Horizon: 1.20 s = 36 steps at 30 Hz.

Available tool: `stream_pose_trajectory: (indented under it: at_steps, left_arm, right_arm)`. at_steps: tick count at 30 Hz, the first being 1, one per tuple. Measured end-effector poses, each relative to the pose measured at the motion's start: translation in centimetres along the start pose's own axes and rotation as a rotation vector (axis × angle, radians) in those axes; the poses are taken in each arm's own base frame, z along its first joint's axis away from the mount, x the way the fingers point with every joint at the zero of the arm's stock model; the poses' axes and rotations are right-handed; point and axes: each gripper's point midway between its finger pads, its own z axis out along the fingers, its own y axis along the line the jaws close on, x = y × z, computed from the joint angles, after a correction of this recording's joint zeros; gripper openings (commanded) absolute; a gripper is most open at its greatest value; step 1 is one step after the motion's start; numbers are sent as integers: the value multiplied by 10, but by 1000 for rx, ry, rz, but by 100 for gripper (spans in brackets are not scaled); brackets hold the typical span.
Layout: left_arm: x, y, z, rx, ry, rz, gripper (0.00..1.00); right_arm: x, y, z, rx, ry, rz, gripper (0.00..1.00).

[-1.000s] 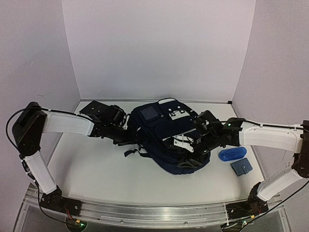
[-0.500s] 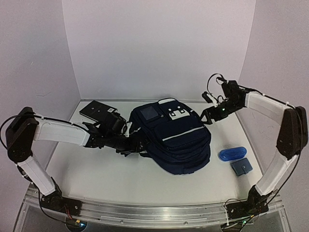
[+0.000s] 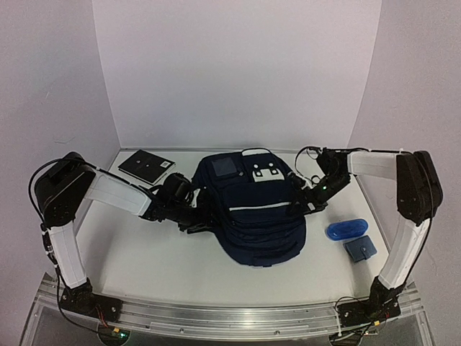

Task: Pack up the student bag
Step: Adjust the student bag at the center of the board.

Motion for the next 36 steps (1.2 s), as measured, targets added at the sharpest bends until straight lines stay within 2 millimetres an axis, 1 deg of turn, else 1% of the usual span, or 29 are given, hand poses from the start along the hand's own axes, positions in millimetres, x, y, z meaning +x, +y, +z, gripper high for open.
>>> stream_pose_trajectory:
  at_steps: [5,7,9,10,12,14,15,17,18,20,21,22,23,25,27,29,30,32,36]
  left_arm:
    - [-38,15,4,-37,12,-34,60]
    - [-63,23,5,-61,-8,-44,62]
    - [-98,31,1,-83,-71,-43,65]
    - [-115,34,-4,-92,-106,-37,66]
    - [-139,38,-22,-118,-164,-17,67]
    - [-148,33,-41,-136,-197,7,67]
    - [-150,27,-49,-133,-206,21,68]
    - [-148,6,-66,-107,-224,62,68]
    - [-142,-4,-73,-95,-228,78,68]
    - [-127,-19,-83,-75,-227,106,68]
    - [-114,-26,-85,-64,-217,121,68]
    - [-101,-29,-84,-56,-205,134,68]
    - [-81,-31,-80,-56,-172,144,68]
    - [-49,-30,-72,-63,-113,157,68]
    - [-17,-28,-60,-74,-51,174,68]
    - [4,-24,-53,-78,-15,171,68]
    - [10,-22,-51,-78,-7,164,68]
    - [13,-18,-50,-75,-11,151,67]
    - [3,-15,-49,-69,-29,136,63]
  right_arm:
    - [23,45,31,-90,106,-41,89]
    - [37,66,40,-95,167,-81,90]
    - [49,98,49,-118,218,-154,90]
    - [55,115,53,-137,238,-196,91]
    - [61,140,56,-156,251,-267,91]
    - [57,150,48,-142,224,-321,91]
    - [51,150,41,-126,195,-335,91]
    - [34,143,23,-78,122,-348,90]
    - [26,136,14,-46,88,-347,90]
    - [14,120,-1,20,37,-344,89]
    - [11,109,-7,61,24,-340,88]
    - [10,99,-10,102,18,-338,88]
    - [11,89,-11,139,23,-339,87]
    - [18,78,-9,183,49,-341,86]
    - [27,71,-5,206,80,-346,84]
    - [33,68,-1,205,102,-344,83]
    - [34,67,2,201,111,-343,83]
    - [36,66,10,185,133,-334,83]
    - [39,63,32,166,194,-309,80]
